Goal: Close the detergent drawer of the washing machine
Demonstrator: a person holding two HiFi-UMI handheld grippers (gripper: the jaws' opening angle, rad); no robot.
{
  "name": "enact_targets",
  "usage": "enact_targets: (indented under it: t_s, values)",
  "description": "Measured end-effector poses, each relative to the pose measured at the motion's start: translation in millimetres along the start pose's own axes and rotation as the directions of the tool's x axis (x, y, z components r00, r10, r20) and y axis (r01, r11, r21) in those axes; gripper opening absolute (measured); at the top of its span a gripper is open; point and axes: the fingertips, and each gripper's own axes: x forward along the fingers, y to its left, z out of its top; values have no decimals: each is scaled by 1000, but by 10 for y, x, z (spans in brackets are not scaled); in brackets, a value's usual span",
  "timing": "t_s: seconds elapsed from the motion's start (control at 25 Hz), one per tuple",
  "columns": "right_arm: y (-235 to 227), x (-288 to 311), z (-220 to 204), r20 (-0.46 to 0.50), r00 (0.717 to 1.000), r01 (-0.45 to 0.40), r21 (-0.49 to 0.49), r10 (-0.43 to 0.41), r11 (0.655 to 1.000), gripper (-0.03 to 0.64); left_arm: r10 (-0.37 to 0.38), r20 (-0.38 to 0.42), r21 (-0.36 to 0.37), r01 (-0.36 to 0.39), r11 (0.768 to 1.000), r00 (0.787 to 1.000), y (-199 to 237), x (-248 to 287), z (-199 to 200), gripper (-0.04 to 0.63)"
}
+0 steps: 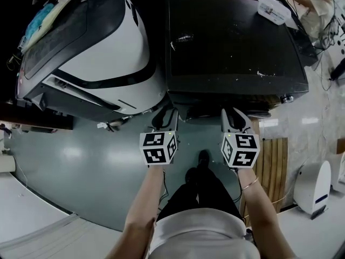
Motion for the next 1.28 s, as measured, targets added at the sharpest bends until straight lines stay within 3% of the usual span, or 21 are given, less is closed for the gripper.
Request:
enact_targets:
  t_s: [0.76,1.28]
  values:
    - [299,-823,-184,73,997,-21,21,19,1000,11,-40,89,72,34,997,995,-265,-882,-34,23]
    - [415,-1202,-305,92,995,-32,0,32,999,2,-43,112,91,33,995,993,-351,-1211,-129,-2]
